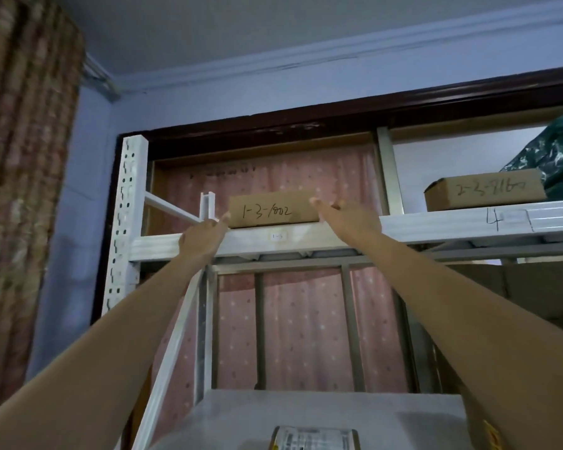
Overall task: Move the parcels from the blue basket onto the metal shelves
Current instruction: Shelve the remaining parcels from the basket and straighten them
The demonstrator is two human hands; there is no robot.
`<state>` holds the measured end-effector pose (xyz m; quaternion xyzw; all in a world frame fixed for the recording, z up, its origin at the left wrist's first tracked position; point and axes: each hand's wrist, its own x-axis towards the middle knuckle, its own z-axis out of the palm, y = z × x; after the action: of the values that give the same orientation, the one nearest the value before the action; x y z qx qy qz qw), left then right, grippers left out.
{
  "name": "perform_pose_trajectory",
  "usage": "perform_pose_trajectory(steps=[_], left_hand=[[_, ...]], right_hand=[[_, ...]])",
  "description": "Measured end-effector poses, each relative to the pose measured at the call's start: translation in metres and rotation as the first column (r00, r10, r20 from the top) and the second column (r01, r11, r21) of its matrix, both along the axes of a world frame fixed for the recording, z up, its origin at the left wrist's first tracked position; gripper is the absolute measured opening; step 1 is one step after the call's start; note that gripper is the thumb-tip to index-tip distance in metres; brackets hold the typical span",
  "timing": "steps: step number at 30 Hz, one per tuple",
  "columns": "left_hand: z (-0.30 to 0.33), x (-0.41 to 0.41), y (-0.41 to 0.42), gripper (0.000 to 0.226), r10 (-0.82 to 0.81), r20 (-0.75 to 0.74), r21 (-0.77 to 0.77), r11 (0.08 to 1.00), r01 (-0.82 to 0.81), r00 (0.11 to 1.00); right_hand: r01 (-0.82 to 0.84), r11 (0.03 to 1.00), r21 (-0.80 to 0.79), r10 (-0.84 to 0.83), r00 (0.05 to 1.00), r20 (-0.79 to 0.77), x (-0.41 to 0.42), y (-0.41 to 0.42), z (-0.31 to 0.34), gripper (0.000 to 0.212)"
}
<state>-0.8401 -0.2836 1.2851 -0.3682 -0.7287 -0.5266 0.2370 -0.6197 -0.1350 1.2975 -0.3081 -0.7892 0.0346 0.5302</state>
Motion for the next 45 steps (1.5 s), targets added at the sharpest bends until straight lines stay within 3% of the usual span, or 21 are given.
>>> perform_pose_trajectory(steps=[3, 6, 10, 23, 34, 39, 41, 43, 45], left_hand=[[-0.005, -0.014, 0.013, 0.048, 0.115, -0.133, 0.017, 0.993, -0.114, 0.984], [0.002, -0.023, 0.019, 0.065, 0.181, -0.164, 0.014, 0.983, -0.182, 0.970], [0.000, -0.028, 0.022, 0.057, 0.163, -0.202, 0.035, 0.987, -0.160, 0.966], [0.003, -0.028, 0.026, 0.058, 0.190, -0.221, 0.077, 0.981, -0.177, 0.957], [0.000, -0.032, 0.025, 0.060, 0.145, -0.243, 0.059, 0.989, -0.135, 0.959], [0.005, -0.020, 0.013, 0.060, 0.113, -0.188, -0.015, 0.993, -0.118, 0.976], [0.011, -0.001, 0.006, 0.056, 0.151, -0.208, 0.099, 0.986, -0.133, 0.966], [0.022, 0.032, 0.002, 0.045, 0.210, -0.305, 0.282, 0.952, -0.122, 0.929], [0.035, 0.079, 0.008, 0.032, 0.126, -0.408, 0.385, 0.922, 0.045, 0.904]], right_hand=[[0.179, 0.978, 0.107, -0.173, 0.983, -0.064, -0.013, 0.005, -0.002, 0.075], [0.203, 0.974, 0.104, -0.191, 0.975, -0.118, -0.017, 0.005, 0.000, 0.073], [0.235, 0.964, 0.128, -0.215, 0.965, -0.149, -0.019, 0.004, 0.000, 0.067], [0.249, 0.963, 0.105, -0.230, 0.959, -0.166, -0.020, 0.006, 0.001, 0.055], [0.256, 0.963, 0.085, -0.238, 0.955, -0.175, -0.020, -0.001, -0.001, 0.060], [0.110, 0.990, 0.090, -0.101, 0.990, -0.099, -0.006, -0.011, -0.004, 0.059], [-0.002, 0.990, 0.138, 0.024, 0.987, -0.160, 0.011, -0.016, -0.007, 0.054], [-0.004, 0.966, 0.259, 0.070, 0.967, -0.245, 0.040, -0.020, -0.003, 0.045], [0.034, 0.937, 0.348, 0.072, 0.955, -0.288, 0.080, -0.017, 0.006, 0.038]])
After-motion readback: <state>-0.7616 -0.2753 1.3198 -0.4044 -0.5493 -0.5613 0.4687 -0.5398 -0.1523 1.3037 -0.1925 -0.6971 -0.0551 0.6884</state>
